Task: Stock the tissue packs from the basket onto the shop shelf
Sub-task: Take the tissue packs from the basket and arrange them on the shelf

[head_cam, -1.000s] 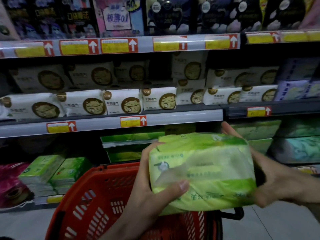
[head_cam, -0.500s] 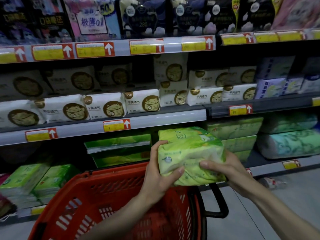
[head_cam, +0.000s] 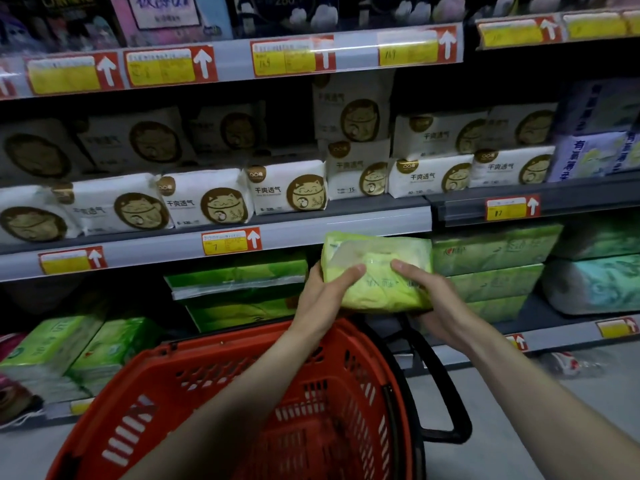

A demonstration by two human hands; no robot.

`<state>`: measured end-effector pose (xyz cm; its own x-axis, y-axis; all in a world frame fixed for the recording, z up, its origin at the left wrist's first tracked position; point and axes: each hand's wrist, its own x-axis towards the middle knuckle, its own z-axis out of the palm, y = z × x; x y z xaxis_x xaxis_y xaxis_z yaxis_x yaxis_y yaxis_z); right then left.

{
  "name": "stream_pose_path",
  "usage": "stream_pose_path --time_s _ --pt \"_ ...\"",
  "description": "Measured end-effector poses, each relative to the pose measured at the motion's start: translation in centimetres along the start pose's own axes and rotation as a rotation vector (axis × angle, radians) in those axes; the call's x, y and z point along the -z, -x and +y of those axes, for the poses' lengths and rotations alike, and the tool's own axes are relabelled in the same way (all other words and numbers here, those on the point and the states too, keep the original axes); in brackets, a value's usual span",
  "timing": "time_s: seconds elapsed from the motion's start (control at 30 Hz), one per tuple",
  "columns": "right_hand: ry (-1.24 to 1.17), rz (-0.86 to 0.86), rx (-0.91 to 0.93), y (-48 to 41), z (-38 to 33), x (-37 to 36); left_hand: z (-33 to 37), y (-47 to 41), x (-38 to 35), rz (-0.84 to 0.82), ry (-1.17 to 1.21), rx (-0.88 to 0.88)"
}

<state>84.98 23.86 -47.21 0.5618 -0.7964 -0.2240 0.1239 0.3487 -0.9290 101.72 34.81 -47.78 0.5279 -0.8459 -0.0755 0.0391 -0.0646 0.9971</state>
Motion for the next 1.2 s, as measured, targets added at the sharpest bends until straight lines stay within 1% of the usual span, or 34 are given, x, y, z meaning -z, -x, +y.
stream_pose_path --time_s 0.1,0.2,0.3,0.4,0.47,0.57,0.77,0.87,0.9,0.97,1.03,1.13,1.2 --pt "0.020 0.035 -0.041 -1.3 -0.2 -0.5 -0.4 0.1 -0.5 0.083 -0.106 0.039" --pt "0.059 -0.010 -0.090 -2.0 -0.8 -0.6 0.0 -0.1 -0.2 0.129 -0.208 0.043" --pt "0.075 -0.012 -0.106 -2.5 -1.4 -0.5 1.6 -0.8 0.6 0.071 -0.251 0.148" --pt "0.150 0.085 -0.092 -2.5 -1.5 -0.8 2.6 -1.2 1.5 -0.011 -0.294 0.247" --pt "0.177 0.122 -0.104 -2.3 -1.4 -0.6 2.7 -1.4 1.5 -0.052 -0.316 0.273" --pt "0.237 0.141 -0.115 -1.5 -2.1 -0.6 2.7 -1.5 1.4 -0.058 -0.337 0.267" --pt "0.428 0.146 -0.084 1.3 -5.0 -1.4 3.2 -1.9 2.1 -0.174 -0.244 0.366" --pt "0.444 0.147 -0.077 1.6 -5.4 -0.9 3.5 -1.6 2.2 -0.206 -0.279 0.340" --pt "0.441 0.134 -0.081 1.6 -5.4 -0.8 3.3 -1.6 2.2 -0.194 -0.345 0.291" --pt "0.458 0.128 -0.085 1.3 -4.9 -0.5 2.7 -1.0 1.9 -0.152 -0.482 0.131" --pt "0.478 0.132 -0.100 0.9 -4.0 -0.5 1.7 -0.5 2.0 -0.135 -0.501 0.047" --pt "0.527 0.125 -0.114 -0.3 -2.3 -0.7 -0.3 -0.8 3.0 -0.180 -0.506 0.021" --pt "0.516 0.103 -0.145 -1.0 -1.5 -1.3 -1.6 -1.5 3.8 -0.187 -0.519 0.052"
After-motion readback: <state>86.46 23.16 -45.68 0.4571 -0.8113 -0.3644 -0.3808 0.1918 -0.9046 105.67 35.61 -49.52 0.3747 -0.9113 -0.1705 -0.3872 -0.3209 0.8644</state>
